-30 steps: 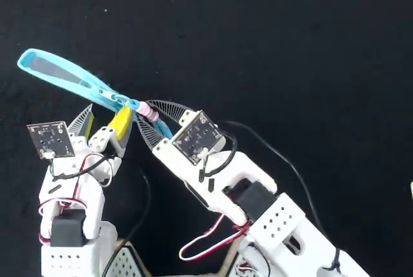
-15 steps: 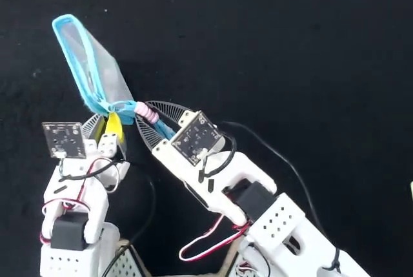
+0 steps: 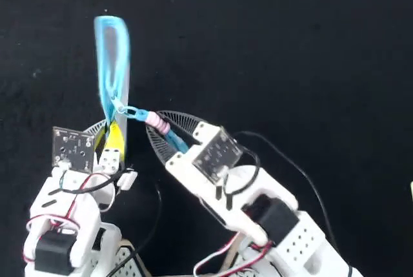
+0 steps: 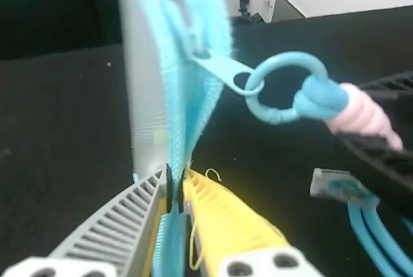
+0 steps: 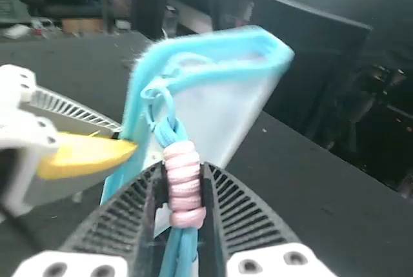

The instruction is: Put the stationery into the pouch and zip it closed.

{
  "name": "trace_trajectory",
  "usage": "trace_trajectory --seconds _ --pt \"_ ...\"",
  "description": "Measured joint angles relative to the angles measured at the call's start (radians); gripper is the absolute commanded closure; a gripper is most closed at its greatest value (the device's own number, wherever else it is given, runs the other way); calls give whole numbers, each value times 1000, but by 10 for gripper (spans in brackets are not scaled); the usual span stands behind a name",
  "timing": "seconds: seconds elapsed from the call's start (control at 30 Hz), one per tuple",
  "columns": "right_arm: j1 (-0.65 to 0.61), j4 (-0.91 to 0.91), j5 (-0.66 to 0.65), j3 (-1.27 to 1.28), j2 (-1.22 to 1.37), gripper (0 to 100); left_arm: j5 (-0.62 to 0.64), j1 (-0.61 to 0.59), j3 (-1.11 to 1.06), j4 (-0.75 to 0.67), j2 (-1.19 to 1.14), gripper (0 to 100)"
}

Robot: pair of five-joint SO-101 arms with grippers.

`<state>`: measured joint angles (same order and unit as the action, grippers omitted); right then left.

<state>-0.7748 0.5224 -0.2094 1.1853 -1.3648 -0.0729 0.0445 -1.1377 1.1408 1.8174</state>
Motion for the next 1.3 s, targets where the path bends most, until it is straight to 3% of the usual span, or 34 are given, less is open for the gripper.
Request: trace_trajectory --seconds 0.3,0.5,0.73,0.97,1.03,1.1,1.3 --pt "-25 84 0 -57 8 988 -2 0 -5 -11 5 969" --pt "-23 84 0 -98 135 988 -2 0 -44 -46 12 820" --pt "-37 84 -2 -101 169 988 -3 -2 -63 -68 12 841" --pt "-35 84 -2 -101 169 988 -3 -5 -273 -285 8 843" --pt "-35 84 -2 -101 169 987 -3 -18 -287 -313 6 884" --pt "-35 84 -2 -101 169 987 -3 -34 -288 -321 5 976" --pt "-17 84 -2 -103 169 987 -3 -35 -244 -224 11 970"
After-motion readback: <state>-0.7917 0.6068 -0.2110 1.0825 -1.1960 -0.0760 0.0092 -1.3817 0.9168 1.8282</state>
